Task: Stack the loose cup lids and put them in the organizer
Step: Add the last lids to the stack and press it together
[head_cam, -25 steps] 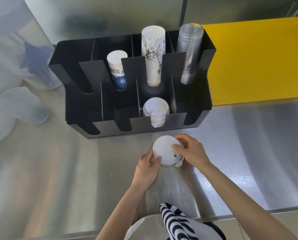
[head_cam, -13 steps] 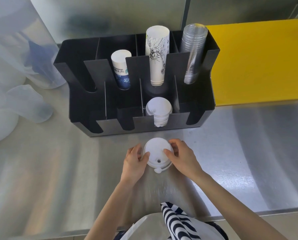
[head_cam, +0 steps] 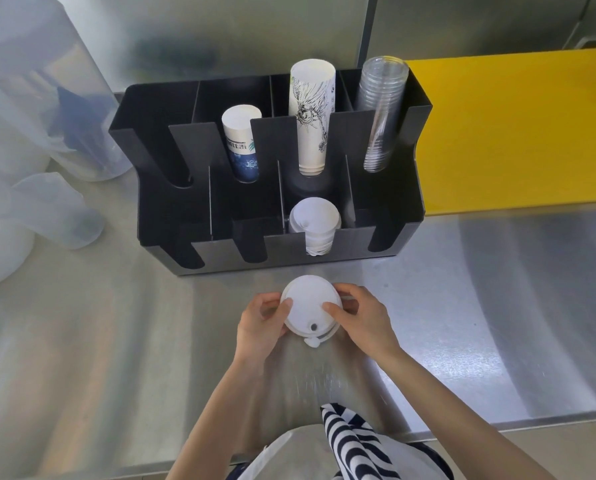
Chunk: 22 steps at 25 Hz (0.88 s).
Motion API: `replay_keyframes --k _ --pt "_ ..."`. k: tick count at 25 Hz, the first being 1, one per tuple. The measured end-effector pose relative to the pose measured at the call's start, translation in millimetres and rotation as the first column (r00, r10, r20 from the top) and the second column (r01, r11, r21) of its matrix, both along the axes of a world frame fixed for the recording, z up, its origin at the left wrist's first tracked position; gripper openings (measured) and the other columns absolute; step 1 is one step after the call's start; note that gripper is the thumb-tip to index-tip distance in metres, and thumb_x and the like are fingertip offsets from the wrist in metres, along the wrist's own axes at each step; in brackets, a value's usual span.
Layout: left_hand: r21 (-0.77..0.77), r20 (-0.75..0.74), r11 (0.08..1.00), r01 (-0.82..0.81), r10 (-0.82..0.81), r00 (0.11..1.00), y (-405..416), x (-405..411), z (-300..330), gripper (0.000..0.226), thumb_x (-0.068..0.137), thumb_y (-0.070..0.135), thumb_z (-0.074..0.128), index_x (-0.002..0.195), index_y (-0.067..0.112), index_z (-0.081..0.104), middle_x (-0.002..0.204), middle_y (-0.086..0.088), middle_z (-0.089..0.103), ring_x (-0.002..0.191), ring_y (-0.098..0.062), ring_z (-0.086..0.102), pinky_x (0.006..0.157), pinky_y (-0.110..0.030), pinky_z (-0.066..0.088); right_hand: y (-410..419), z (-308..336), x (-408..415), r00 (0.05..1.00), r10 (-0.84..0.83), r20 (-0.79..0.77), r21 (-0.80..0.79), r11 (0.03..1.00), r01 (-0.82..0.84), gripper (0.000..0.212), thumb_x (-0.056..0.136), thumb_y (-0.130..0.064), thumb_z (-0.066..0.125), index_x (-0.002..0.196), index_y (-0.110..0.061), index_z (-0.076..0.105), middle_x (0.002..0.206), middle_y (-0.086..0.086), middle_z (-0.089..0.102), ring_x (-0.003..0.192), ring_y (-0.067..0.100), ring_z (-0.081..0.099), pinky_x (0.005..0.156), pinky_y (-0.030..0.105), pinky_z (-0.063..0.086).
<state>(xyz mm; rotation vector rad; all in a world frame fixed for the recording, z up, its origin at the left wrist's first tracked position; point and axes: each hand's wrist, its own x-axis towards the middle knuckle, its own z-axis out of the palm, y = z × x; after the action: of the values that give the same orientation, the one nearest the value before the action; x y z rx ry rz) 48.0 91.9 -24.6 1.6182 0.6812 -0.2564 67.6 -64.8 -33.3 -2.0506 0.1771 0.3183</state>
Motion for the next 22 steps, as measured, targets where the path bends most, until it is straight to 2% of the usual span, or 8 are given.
replay_keyframes --k 3,6,9,11,14,18,22 --pt "-0.120 -0.018 0.992 -0.034 0.032 0.999 2.9 -0.4 5.3 0.013 0.084 0.017 0.062 0.097 0.014 0.058 0.101 -0.003 0.063 0.102 -0.025 0.061 0.084 -0.034 0.054 -0.1 6.6 1.6 1.000 0.008 0.009 0.037 0.999 -0.009 0.033 0.082 -0.023 0.064 0.113 -0.018 0.059 0.119 0.003 0.062 0.092 0.010 0.055 0.063 -0.001 0.043" --pt "-0.151 -0.031 0.988 -0.037 0.033 0.999 8.7 0.0 9.2 0.017 0.085 0.018 0.059 0.102 0.014 0.059 0.108 -0.009 0.065 0.100 -0.022 0.061 0.088 -0.035 0.051 1.3 14.6 2.4 0.999 0.042 -0.030 0.054 0.998 -0.041 0.036 0.084 -0.028 0.061 0.118 -0.018 0.054 0.120 0.001 0.061 0.094 0.010 0.054 0.070 0.006 0.042" --pt "-0.170 -0.024 0.982 -0.077 0.074 0.997 15.5 0.0 8.6 0.025 0.085 0.020 0.058 0.108 0.010 0.061 0.116 -0.011 0.065 0.110 -0.026 0.060 0.091 -0.037 0.050 4.3 17.4 -5.2 0.981 0.065 -0.185 0.162 0.986 -0.035 0.045 0.085 -0.037 0.057 0.125 -0.019 0.046 0.115 -0.003 0.060 0.102 0.012 0.055 0.095 0.029 0.047" --pt "-0.159 -0.007 0.984 -0.078 0.078 0.997 18.1 -0.9 9.6 0.029 0.085 0.021 0.057 0.112 0.011 0.061 0.118 -0.011 0.065 0.111 -0.027 0.060 0.088 -0.034 0.050 7.3 15.2 -16.4 0.949 0.148 -0.278 0.208 0.974 -0.092 0.034 0.083 -0.042 0.058 0.111 -0.025 0.052 0.099 -0.010 0.064 0.102 0.012 0.059 0.100 0.037 0.047" --pt "-0.154 0.024 0.986 -0.065 0.070 0.997 19.6 -3.9 14.6 0.029 0.087 0.021 0.054 0.114 0.009 0.060 0.115 -0.011 0.065 0.109 -0.025 0.060 0.081 -0.027 0.052 15.2 13.3 -32.6 0.927 0.227 -0.299 0.251 0.956 -0.153 0.018 0.084 -0.040 0.056 0.093 -0.024 0.059 0.093 -0.005 0.067 0.091 0.010 0.063 0.089 0.028 0.051" --pt "0.026 0.072 1.000 0.002 -0.004 0.997 21.1 -13.0 16.8 0.026 0.088 0.026 0.052 0.112 0.017 0.058 0.116 -0.004 0.064 0.110 -0.022 0.058 0.102 -0.042 0.045 21.4 16.9 -42.4 0.950 0.151 -0.274 0.316 0.947 -0.060 0.021 0.089 -0.026 0.052 0.094 -0.010 0.064 0.080 -0.005 0.067 0.074 0.004 0.062 0.060 0.004 0.047" --pt "0.190 0.186 0.972 0.136 -0.172 0.967 20.4 -21.8 21.0 0.037 0.092 0.021 0.044 0.128 0.027 0.046 0.127 0.000 0.057 0.112 -0.019 0.054 0.103 -0.040 0.042 24.5 17.3 -48.7 0.961 0.097 -0.259 0.308 0.951 -0.013 0.022 0.089 -0.022 0.053 0.095 -0.004 0.064 0.079 -0.001 0.066 0.073 0.007 0.062 0.057 0.005 0.046"
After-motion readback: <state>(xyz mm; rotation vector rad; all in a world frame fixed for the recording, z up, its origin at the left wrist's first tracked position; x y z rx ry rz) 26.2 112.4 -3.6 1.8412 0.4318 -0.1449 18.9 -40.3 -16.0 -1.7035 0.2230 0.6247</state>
